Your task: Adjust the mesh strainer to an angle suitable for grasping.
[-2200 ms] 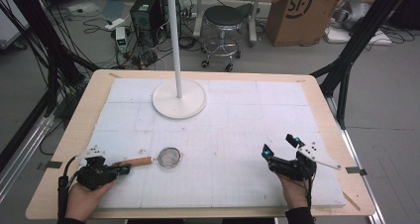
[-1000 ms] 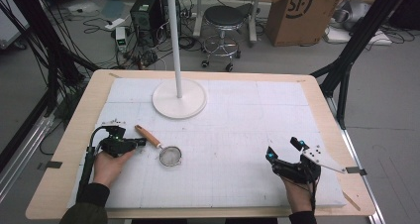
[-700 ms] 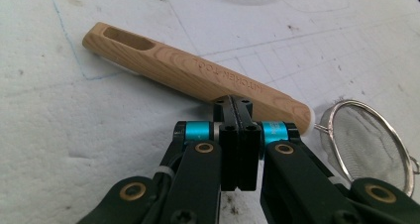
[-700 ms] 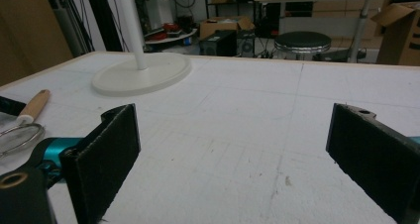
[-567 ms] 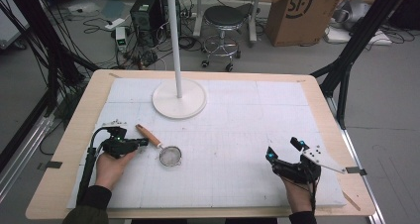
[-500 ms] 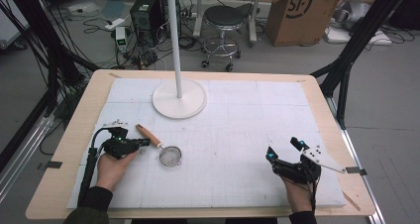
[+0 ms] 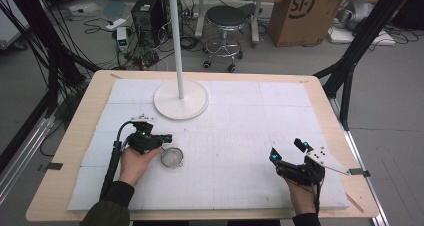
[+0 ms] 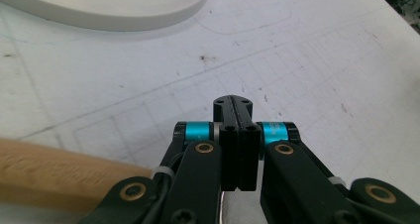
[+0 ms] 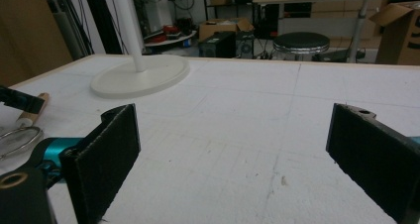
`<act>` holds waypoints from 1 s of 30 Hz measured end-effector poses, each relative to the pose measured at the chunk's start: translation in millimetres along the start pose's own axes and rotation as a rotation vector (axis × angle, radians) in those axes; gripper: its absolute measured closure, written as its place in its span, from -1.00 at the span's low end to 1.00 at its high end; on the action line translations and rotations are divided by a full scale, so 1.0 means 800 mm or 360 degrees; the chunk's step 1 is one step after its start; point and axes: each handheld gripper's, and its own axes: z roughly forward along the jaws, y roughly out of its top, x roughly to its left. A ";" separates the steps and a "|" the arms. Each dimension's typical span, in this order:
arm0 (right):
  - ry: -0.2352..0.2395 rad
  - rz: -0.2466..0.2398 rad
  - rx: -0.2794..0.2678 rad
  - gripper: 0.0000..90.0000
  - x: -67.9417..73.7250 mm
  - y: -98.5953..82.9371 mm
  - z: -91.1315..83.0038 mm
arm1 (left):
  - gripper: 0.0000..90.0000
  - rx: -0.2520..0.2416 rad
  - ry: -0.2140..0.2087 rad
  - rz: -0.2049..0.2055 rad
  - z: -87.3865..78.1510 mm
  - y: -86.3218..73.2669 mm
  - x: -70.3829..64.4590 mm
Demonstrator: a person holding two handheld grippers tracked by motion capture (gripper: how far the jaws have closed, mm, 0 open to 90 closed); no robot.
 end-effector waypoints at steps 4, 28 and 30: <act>0.0002 0.0001 -0.0007 -0.88 -0.002 0.000 -0.002 | 1.00 0.0066 0.0013 0.0009 0.011 -0.001 -0.004; 0.0008 0.0003 -0.0003 -0.88 -0.002 0.000 -0.004 | 1.00 0.0083 0.0000 -0.0025 0.004 -0.017 0.004; 0.0012 -0.0001 -0.0004 -0.88 -0.001 0.000 -0.004 | 1.00 0.0095 0.0012 -0.0009 0.007 -0.018 0.003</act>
